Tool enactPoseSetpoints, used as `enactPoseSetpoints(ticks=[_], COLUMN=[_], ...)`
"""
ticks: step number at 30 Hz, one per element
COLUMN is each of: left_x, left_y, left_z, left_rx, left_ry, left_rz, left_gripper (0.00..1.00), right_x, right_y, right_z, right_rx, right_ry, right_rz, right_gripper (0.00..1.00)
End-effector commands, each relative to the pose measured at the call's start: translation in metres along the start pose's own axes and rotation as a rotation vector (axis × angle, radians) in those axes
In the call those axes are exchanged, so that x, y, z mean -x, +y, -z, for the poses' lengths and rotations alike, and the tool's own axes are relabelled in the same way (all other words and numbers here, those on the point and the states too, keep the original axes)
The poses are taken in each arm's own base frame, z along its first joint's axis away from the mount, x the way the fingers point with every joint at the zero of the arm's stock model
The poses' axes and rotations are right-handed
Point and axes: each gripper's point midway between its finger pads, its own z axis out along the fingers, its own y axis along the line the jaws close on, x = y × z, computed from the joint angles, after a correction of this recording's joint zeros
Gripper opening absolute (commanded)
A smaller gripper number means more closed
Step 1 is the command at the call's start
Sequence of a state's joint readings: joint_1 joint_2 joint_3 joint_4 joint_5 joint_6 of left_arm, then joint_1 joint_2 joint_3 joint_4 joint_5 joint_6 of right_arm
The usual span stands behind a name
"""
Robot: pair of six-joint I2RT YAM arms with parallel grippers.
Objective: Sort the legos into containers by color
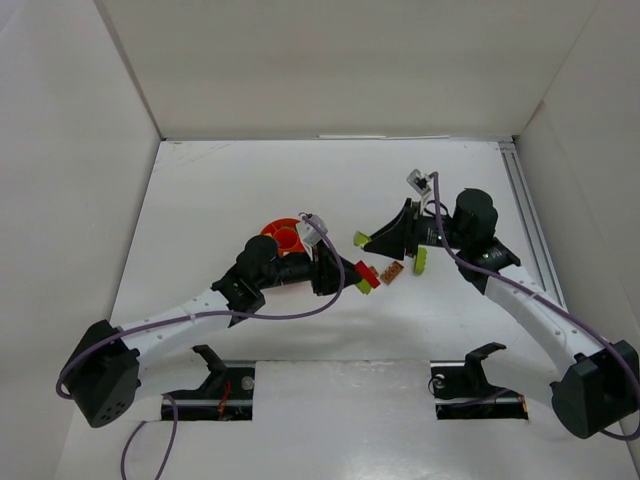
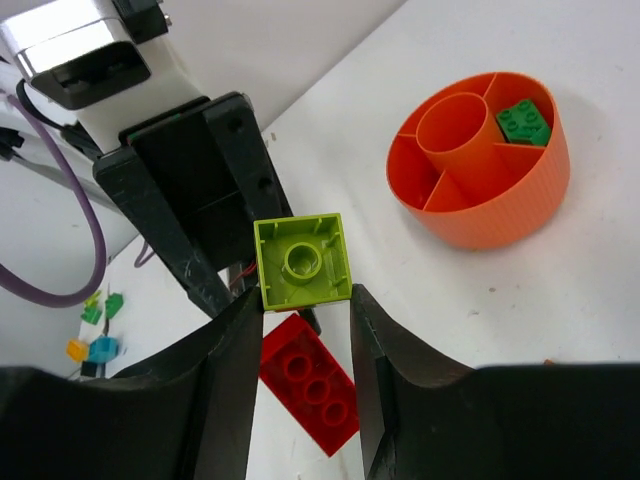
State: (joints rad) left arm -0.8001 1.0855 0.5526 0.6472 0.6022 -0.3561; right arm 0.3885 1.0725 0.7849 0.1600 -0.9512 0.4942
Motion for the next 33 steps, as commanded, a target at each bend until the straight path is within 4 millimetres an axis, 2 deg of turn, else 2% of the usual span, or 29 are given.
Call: enactPoseSetpoints(ticks=[1, 8, 9, 10, 12, 15, 16, 17, 18, 19, 20, 21, 22, 23, 24, 25, 26, 28, 29, 31, 33], left_x=[0.026, 0.021, 0.017, 0.021, 0.011, 0.012, 0.006, 0.010, 0.010, 0.001, 0.004, 0.016, 0.022, 0.016, 0.027, 0.038, 0.033, 0.048, 0.050, 0.056, 0.060], left_y=[-0.020, -0.021, -0.017, -0.020, -0.013, -0.008, -0.004, -0.005, 0.002, 0.010, 0.013, 0.018, 0.020, 0.025, 0.021, 0.026, 0.030, 0.036, 0.038, 0.042, 0.042], left_z=[-0.002, 0.004, 0.005, 0.008, 0.012, 0.019, 0.023, 0.028, 0.031, 0.037, 0.042, 0.051, 0.058, 0.066, 0.075, 0.085, 0.094, 0.114, 0.120, 0.135, 0.143], left_rx=[-0.081, -0.073, -0.058, -0.051, -0.007, 0.052, 0.083, 0.100, 0.153, 0.209, 0.245, 0.316, 0.352, 0.403, 0.426, 0.488, 0.535, 0.636, 0.660, 0.725, 0.765], left_ry=[-0.065, -0.068, -0.065, -0.078, -0.056, -0.068, -0.046, -0.058, -0.068, -0.037, -0.043, -0.090, -0.108, -0.085, -0.126, -0.166, -0.152, -0.238, -0.260, -0.308, -0.320], left_rz=[-0.035, -0.015, -0.008, -0.001, 0.035, 0.045, 0.064, 0.062, 0.070, 0.095, 0.099, 0.102, 0.101, 0.115, 0.116, 0.110, 0.118, 0.148, 0.160, 0.190, 0.201], left_gripper=[0.21, 0.18, 0.18, 0.18, 0.18, 0.18, 0.18, 0.18, 0.16, 0.16, 0.15, 0.15, 0.15, 0.15, 0.15, 0.15, 0.15, 0.15, 0.15, 0.15, 0.15], right_x=[0.035, 0.040, 0.037, 0.037, 0.039, 0.035, 0.039, 0.028, 0.031, 0.038, 0.026, 0.028, 0.024, 0.025, 0.023, 0.020, 0.021, 0.008, 0.003, -0.005, -0.003], right_y=[0.021, 0.021, 0.013, 0.013, 0.004, -0.019, -0.024, -0.034, -0.049, -0.042, -0.054, -0.063, -0.060, -0.065, -0.067, -0.071, -0.067, -0.080, -0.078, -0.089, -0.085], right_z=[-0.001, 0.002, 0.003, 0.003, 0.003, 0.001, -0.001, -0.001, 0.000, -0.006, -0.009, -0.010, -0.018, -0.025, -0.030, -0.035, -0.045, -0.061, -0.071, -0.087, -0.104], right_rx=[0.034, 0.030, 0.013, 0.013, -0.012, -0.099, -0.128, -0.186, -0.280, -0.298, -0.351, -0.414, -0.411, -0.424, -0.425, -0.433, -0.411, -0.410, -0.390, -0.397, -0.375], right_ry=[-0.094, -0.110, -0.107, -0.107, -0.113, -0.095, -0.083, -0.030, -0.026, -0.012, 0.055, 0.068, 0.095, 0.113, 0.125, 0.138, 0.143, 0.201, 0.222, 0.272, 0.289], right_rz=[0.123, 0.156, 0.150, 0.150, 0.155, 0.159, 0.216, 0.181, 0.197, 0.240, 0.245, 0.265, 0.282, 0.285, 0.295, 0.291, 0.300, 0.305, 0.314, 0.324, 0.358], right_gripper=[0.10, 0.08, 0.08, 0.08, 0.08, 0.10, 0.10, 0.10, 0.10, 0.10, 0.10, 0.11, 0.11, 0.11, 0.11, 0.11, 0.11, 0.11, 0.11, 0.11, 0.12])
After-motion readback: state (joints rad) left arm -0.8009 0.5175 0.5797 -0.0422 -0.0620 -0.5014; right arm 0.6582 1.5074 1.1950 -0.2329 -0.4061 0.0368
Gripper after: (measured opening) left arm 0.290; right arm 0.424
